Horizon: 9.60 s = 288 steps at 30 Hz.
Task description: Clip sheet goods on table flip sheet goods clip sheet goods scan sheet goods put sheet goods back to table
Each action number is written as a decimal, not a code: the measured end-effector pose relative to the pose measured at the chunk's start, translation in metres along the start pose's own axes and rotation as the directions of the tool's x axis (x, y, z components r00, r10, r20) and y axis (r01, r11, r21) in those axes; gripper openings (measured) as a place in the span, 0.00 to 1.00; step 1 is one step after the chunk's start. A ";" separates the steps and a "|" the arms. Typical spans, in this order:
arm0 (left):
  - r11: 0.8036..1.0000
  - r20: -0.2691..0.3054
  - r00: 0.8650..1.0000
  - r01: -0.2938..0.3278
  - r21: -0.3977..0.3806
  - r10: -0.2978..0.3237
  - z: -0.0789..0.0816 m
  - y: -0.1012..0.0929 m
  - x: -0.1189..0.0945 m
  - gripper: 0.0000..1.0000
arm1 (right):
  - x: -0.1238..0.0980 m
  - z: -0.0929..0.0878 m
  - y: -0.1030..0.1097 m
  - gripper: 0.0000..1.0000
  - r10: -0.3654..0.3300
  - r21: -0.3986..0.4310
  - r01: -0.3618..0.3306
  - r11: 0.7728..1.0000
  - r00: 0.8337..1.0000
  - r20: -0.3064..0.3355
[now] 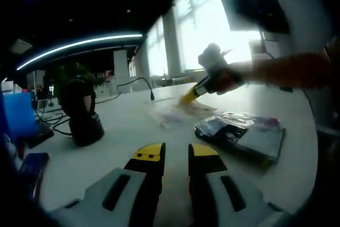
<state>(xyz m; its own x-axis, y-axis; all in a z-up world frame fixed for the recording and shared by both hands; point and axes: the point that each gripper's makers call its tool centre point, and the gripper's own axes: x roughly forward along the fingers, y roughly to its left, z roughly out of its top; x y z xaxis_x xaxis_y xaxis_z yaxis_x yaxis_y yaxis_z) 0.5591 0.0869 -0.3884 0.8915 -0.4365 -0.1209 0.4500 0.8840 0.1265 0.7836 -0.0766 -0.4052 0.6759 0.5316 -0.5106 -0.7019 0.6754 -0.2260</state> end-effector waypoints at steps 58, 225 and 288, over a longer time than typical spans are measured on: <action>1.000 -0.002 1.000 -0.001 0.004 0.001 -0.001 0.000 0.001 0.11 | 0.006 -0.012 -0.013 0.19 -0.134 -0.016 0.134 0.991 0.991 -0.024; 1.000 -0.006 1.000 -0.027 -0.001 0.027 -0.001 0.004 0.001 0.10 | -0.231 -0.096 0.067 0.00 -0.225 0.220 0.153 0.963 0.907 0.356; 1.000 -0.026 1.000 -0.017 0.016 0.017 -0.002 0.004 0.005 0.10 | -0.230 -0.094 0.071 0.00 -0.244 0.148 0.202 0.968 0.895 0.374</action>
<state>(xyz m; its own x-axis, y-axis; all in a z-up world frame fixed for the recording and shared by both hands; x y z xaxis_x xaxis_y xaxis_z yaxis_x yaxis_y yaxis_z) 0.5652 0.0883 -0.3905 0.8976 -0.4165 -0.1444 0.4355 0.8886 0.1441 0.5572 -0.1994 -0.3813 0.8602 0.5018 -0.0910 -0.5094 0.8372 -0.1991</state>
